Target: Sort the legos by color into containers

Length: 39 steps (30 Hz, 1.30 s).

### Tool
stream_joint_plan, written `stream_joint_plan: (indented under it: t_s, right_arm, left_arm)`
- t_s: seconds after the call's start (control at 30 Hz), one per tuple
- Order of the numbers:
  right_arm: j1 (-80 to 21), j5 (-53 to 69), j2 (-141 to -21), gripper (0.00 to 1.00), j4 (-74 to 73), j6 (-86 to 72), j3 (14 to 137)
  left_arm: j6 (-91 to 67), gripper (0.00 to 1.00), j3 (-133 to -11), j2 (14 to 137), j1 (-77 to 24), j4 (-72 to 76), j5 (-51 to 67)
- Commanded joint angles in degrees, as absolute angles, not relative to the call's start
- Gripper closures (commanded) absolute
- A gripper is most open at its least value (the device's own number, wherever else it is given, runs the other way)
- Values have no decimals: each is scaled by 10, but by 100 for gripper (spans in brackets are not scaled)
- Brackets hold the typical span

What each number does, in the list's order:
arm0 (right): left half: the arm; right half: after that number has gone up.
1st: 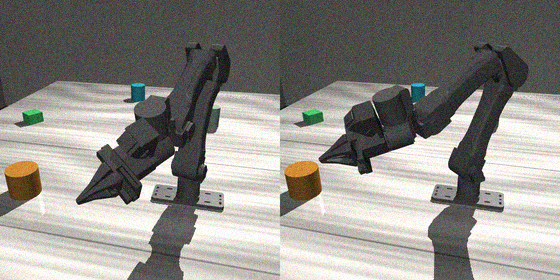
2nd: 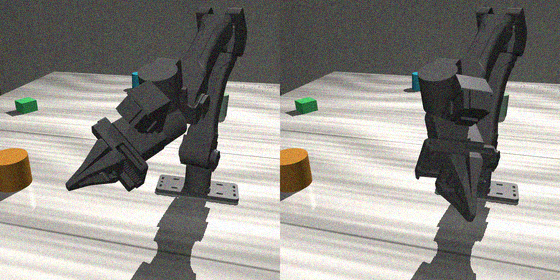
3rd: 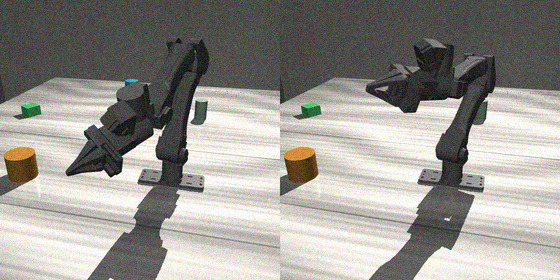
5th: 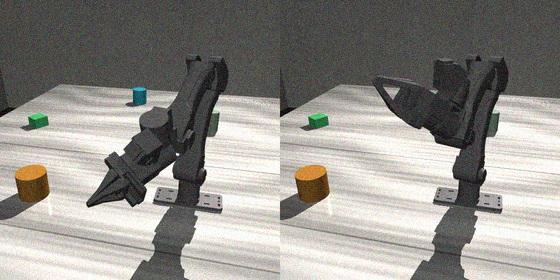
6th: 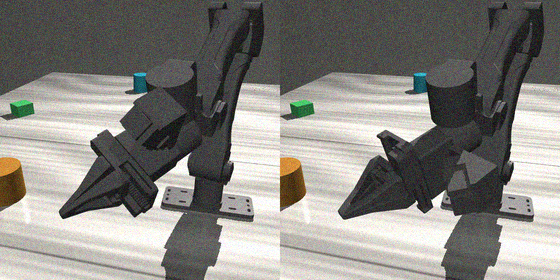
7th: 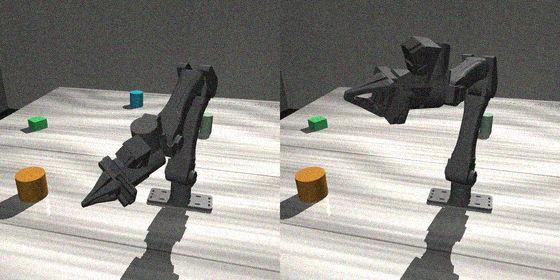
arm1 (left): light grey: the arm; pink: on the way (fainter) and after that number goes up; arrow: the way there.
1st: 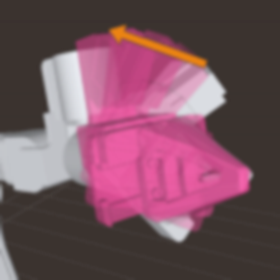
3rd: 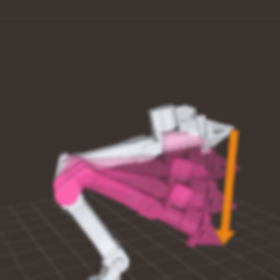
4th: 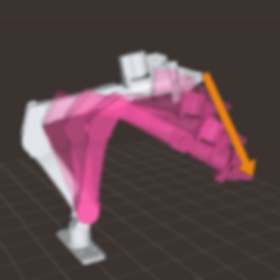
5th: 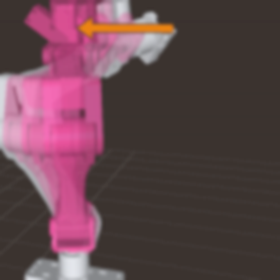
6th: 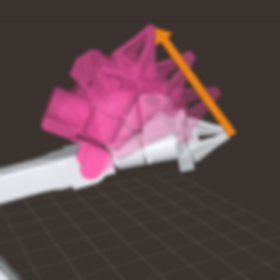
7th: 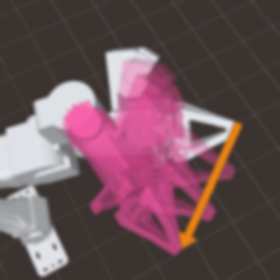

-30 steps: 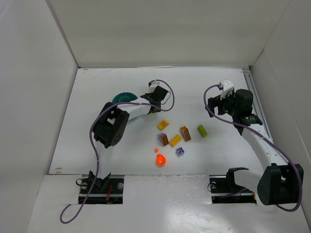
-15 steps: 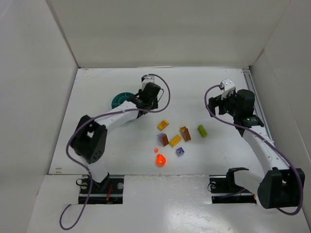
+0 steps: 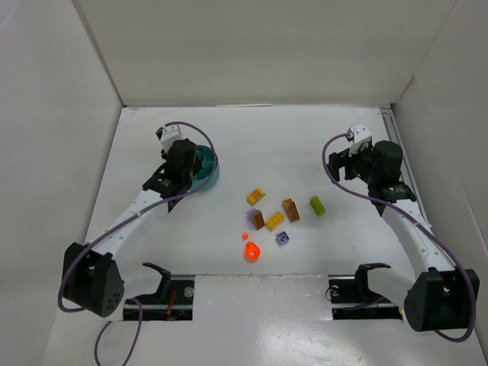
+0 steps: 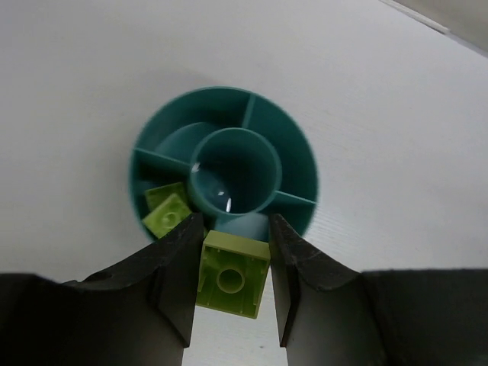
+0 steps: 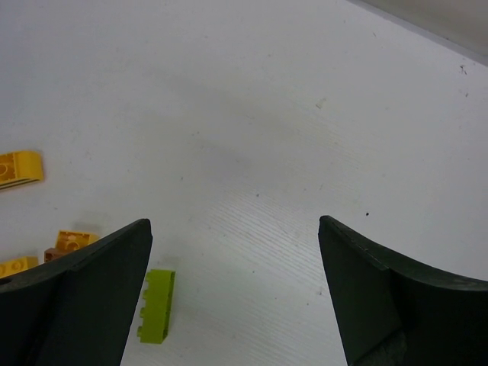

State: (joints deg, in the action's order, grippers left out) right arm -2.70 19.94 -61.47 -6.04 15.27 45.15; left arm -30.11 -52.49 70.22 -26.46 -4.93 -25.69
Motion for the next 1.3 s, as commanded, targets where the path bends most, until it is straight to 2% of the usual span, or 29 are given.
stream_joint_plan:
  t_s: [0.0,0.27,0.47,1.07,1.27]
  right_arm:
    - [-21,200,-597,6,-52,155,450]
    - [-21,193,-597,5,-52,155,450]
    - [-21,193,-602,5,-52,155,450]
    - [-21,178,-607,5,-52,155,445]
    - [-21,178,-607,5,-52,155,445]
  left_arm:
    - [-314,75,-483,650,-230,-23,-256]
    - [-314,73,-437,631,-140,25,-194]
    - [-308,72,-437,676,-110,54,-159]
    - [-331,68,-443,736,-110,95,-147]
    - [-344,60,-443,741,-110,95,-147]
